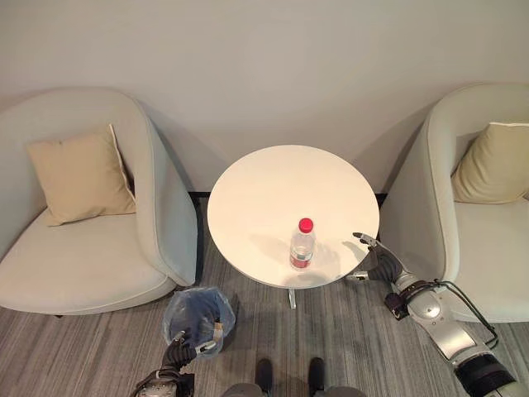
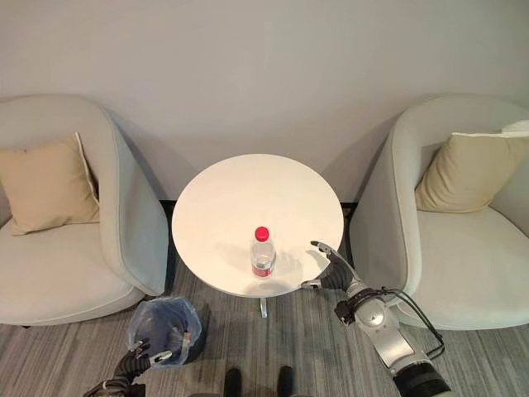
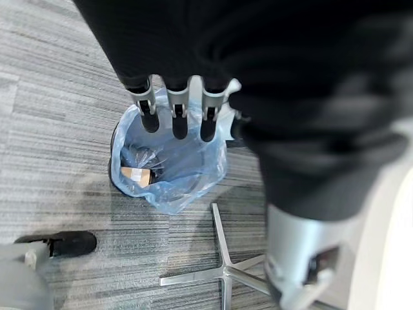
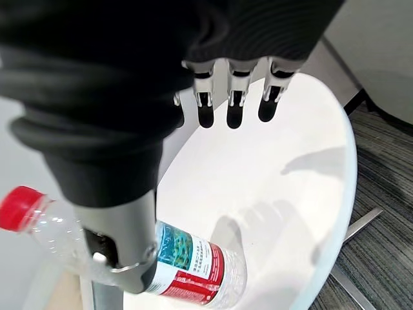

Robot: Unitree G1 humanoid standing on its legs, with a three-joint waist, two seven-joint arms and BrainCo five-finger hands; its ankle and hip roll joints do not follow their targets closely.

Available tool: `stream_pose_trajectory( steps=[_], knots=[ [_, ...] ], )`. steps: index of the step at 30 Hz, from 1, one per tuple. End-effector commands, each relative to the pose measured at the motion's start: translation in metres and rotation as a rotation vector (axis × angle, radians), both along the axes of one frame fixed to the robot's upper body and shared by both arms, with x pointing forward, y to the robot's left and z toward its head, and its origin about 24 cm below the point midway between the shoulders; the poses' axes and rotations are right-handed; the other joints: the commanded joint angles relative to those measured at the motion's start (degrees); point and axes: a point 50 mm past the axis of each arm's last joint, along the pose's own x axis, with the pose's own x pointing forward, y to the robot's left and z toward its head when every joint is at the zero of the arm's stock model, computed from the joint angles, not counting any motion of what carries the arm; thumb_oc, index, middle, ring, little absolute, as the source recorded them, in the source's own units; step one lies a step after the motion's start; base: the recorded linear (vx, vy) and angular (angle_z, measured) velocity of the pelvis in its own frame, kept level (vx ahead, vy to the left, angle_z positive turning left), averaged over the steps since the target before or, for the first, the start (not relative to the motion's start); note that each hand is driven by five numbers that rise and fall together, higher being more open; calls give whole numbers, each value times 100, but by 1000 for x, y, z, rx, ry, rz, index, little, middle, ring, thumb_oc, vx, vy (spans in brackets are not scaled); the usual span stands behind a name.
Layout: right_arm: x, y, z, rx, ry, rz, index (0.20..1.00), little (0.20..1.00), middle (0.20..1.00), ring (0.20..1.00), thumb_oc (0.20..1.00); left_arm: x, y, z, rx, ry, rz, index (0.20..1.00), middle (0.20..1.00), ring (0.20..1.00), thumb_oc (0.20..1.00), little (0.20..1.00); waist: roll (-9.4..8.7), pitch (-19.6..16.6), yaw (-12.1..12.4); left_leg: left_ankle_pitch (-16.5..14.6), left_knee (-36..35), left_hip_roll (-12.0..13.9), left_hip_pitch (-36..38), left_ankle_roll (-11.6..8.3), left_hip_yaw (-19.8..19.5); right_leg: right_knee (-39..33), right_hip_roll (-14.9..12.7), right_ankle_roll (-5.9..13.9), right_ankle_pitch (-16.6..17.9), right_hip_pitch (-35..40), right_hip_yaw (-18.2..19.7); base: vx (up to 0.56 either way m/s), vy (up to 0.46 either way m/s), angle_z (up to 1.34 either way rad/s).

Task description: Gather garbage on tea table into small bin, then transfer packed bag to large trash can.

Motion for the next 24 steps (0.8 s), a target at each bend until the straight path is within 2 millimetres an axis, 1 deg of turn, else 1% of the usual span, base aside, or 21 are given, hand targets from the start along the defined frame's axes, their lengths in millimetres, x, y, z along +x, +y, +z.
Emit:
stream_pose_trajectory(
  steps=[1, 4, 5, 12, 14, 15, 17, 20, 21, 22, 24],
  knots=[
    [19, 18, 16, 61, -103, 24, 1000, 1000, 1000, 1000, 1000, 16, 10, 9, 65, -41, -74, 1000, 1000, 1000, 1000, 1000, -222, -30, 110, -662, 412, -20, -73, -240, 121, 372, -272, 409, -1197, 224, 70, 27, 7, 20],
    [23, 22, 14, 84, -98, 11, 1000, 1000, 1000, 1000, 1000, 14, 8, 7, 60, -33, -76, 1000, 1000, 1000, 1000, 1000, -211, -31, 162, -637, 359, -28, -58, -243, 66, 343, -275, 409, -1202, 240, 32, 33, 0, 9],
    [25, 24, 12, 97, -90, -6, 1000, 1000, 1000, 1000, 1000, 13, 8, 7, 59, -29, -76, 1000, 1000, 1000, 1000, 1000, -195, -31, 225, -615, 314, -40, -60, -243, 6, 316, -279, 415, -1210, 247, -20, 39, 4, 14],
    [32, 32, 5, 114, -59, -23, 1000, 1000, 1000, 1000, 1000, 7, 5, 3, 54, -1, -97, 1000, 1000, 1000, 1000, 1000, -168, -2, 463, -496, 199, -95, -133, -252, -242, 267, -311, 442, -1222, 268, -295, 14, 11, 26],
    [32, 32, 5, 114, -59, -23, 1000, 1000, 1000, 1000, 1000, 7, 5, 3, 54, -1, -97, 1000, 1000, 1000, 1000, 1000, -169, -2, 458, -495, 199, -96, -134, -252, -246, 266, -312, 442, -1222, 269, -300, -1, 5, 30],
    [36, 37, 5, 114, -54, -20, 1000, 1000, 1000, 1000, 1000, 7, 4, 3, 54, 3, -109, 1000, 1000, 1000, 1000, 1000, -155, 13, 536, -465, 186, -106, -170, -253, -332, 267, -326, 439, -1229, 265, -364, -1, 6, 19],
    [37, 38, 4, 114, -53, -21, 1000, 1000, 1000, 1000, 1000, 6, 4, 3, 54, 5, -110, 1000, 1000, 1000, 1000, 1000, -150, 15, 551, -456, 179, -112, -178, -254, -361, 263, -327, 438, -1231, 265, -385, 2, 4, 11],
    [44, 44, 8, 127, -59, -20, 1000, 1000, 1000, 1000, 1000, 6, 5, 3, 60, 5, -118, 1000, 1000, 1000, 1000, 1000, -129, 29, 642, -430, 172, -133, -217, -259, -431, 254, -334, 437, -1226, 254, -456, -6, 10, 12],
    [48, 47, 11, 140, -69, -25, 492, 492, 492, 492, 492, 6, 6, 4, 63, 5, -116, 1000, 1000, 1000, 1000, 1000, -115, 38, 687, -419, 183, -148, -245, -262, -467, 258, -342, 435, -1219, 245, -489, -17, 8, 26],
    [51, 49, 13, 146, -78, -27, 200, 200, 200, 200, 200, 5, 7, 3, 63, 8, -112, 1000, 1000, 1000, 1000, 1000, -106, 38, 707, -409, 182, -151, -257, -267, -492, 254, -349, 431, -1221, 244, -515, -21, 6, 26],
    [55, 50, 19, 167, -103, -39, 200, 200, 200, 200, 200, 7, 8, 5, 68, 0, -106, 1000, 1000, 1000, 1000, 1000, -85, 46, 744, -403, 191, -161, -271, -276, -528, 246, -355, 424, -1224, 251, -567, -30, 1, 15]
  ],
)
